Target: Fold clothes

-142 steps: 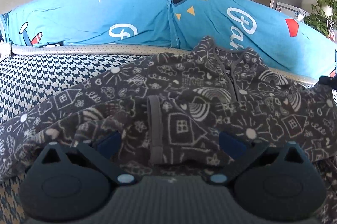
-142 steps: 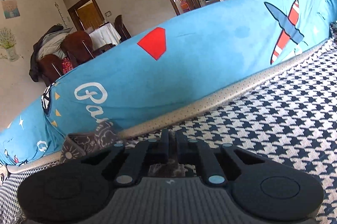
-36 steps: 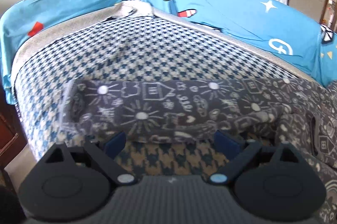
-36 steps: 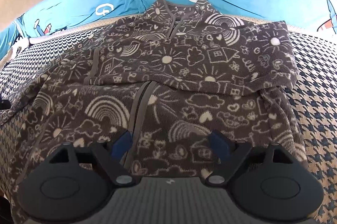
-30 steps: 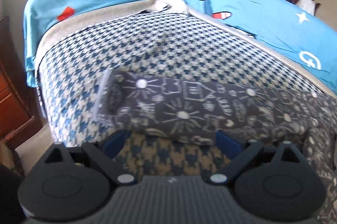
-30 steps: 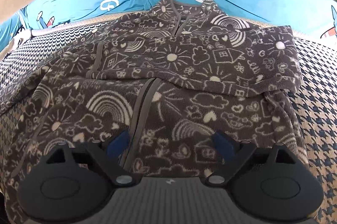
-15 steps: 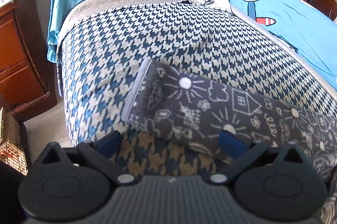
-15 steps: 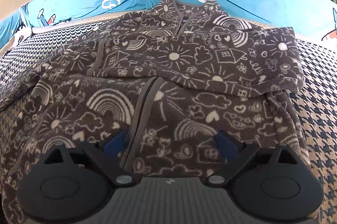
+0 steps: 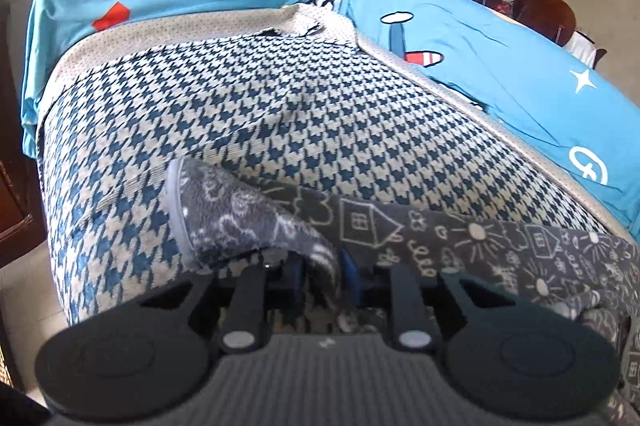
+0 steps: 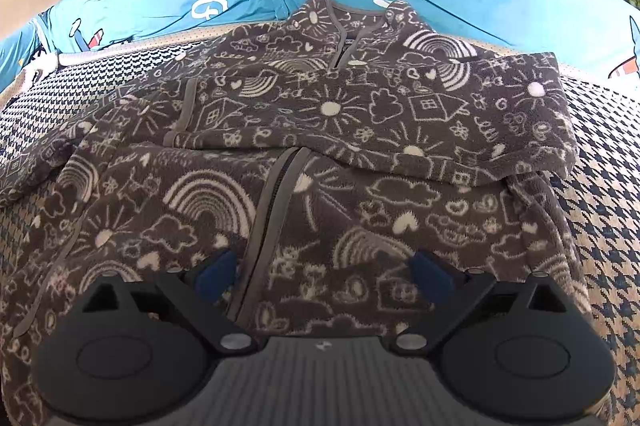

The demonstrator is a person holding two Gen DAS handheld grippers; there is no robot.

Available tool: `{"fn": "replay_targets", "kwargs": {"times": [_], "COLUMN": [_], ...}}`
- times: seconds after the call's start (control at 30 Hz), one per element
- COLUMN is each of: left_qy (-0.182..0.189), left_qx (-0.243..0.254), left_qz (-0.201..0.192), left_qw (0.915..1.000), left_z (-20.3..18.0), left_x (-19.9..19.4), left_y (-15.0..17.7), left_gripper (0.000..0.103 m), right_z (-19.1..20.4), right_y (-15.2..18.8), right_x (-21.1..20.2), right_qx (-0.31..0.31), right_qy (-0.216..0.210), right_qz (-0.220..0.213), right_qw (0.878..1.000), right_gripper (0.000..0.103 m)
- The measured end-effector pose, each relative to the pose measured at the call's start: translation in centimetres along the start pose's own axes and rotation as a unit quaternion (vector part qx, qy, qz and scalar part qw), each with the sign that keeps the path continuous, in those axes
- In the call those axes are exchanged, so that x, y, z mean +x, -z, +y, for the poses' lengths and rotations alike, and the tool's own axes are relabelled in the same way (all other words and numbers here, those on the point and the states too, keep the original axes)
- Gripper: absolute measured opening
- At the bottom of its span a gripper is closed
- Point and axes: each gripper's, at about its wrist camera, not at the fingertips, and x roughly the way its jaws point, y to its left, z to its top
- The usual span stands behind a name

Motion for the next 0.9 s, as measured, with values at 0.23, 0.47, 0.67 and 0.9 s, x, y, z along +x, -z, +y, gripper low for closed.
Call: {"fn": "replay_targets", "kwargs": {"times": [0.23,0.47,0.67,0.9], "left_qy": [0.132,0.286,0.324,0.399], "left_qx": [0.09,0.185,0.212,0.282], "left_qz": [-0.014,0.035,0.075,0.078], "left_qw": [0.9871,0.9396,0.9188,0.8688], "left_z": [-4.8,-9.3,-10.2,-11.0], "left_x": [-3.1,-6.1,-6.4,-9.1], "left_y": [0.9,4.2,5.8,6.6], "left_gripper": [0.01,0.011,0.021,0.046], "right_z": [0.1,0.1,0.1,-0.5], "right_y": [0.0,-0.1,-0.5,-1.6], "right_x": [0.1,0.2,-0.1,-1.3], "right_qx": [0.001,0.001,0.002,0.027], "right_qy": [0.0,0.0,-0.001,-0.037], "right_qz": [0.001,0.002,0.005,-0.022], "right_qw": [1.0,1.0,1.0,0.999], "right_gripper": [0.098,0.099,0.098,0.098]}}
